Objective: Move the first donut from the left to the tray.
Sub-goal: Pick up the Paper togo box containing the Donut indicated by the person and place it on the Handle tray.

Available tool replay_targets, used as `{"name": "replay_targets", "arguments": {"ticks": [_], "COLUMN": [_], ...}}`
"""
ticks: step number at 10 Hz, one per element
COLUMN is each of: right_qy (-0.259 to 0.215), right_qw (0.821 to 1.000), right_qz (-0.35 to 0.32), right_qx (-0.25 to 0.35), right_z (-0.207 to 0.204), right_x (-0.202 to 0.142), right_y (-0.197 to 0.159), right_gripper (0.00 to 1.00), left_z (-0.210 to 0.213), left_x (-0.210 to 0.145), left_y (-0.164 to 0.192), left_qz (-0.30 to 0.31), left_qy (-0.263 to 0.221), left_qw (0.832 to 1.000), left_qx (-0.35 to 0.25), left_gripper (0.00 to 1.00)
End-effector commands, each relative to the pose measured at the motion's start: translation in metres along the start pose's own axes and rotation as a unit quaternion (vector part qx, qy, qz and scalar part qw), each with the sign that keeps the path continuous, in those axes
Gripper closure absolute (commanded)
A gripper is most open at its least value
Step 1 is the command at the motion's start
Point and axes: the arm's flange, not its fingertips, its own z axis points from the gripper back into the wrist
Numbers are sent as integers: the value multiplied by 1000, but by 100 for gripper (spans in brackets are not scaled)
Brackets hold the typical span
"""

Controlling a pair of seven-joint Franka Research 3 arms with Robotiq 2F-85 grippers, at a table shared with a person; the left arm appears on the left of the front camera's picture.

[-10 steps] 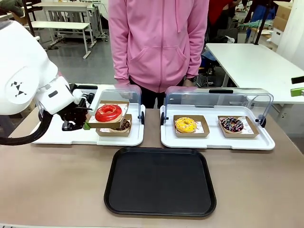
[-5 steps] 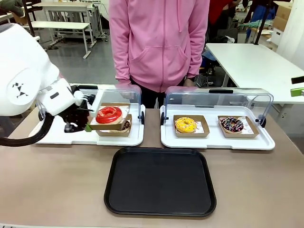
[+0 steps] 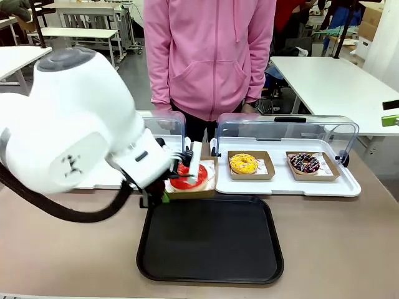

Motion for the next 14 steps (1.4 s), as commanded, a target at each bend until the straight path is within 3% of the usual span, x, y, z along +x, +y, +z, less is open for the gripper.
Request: {"name": "replay_targets", "arguments": {"ticks": [1, 3, 14], "right_qy": [-15, -15, -15], "right_qw": [1000, 1000, 1000], "right_qz": [6, 6, 6], "right_qx": [-3, -3, -3], "right_z": [-2, -2, -2], "right_x": [1, 1, 1], "right_y": [-1, -1, -1], "right_gripper": [0, 0, 0], "left_z": [-17, -29, -109], "left_x": [-14, -3, -3], "left_y": [-45, -66, -87], "left_qz": [15, 1, -1], "left_qy": [14, 25, 62], "left_qw": [1000, 999, 998], "left_qx": [11, 22, 19], "left_gripper": [99, 99, 99]}}
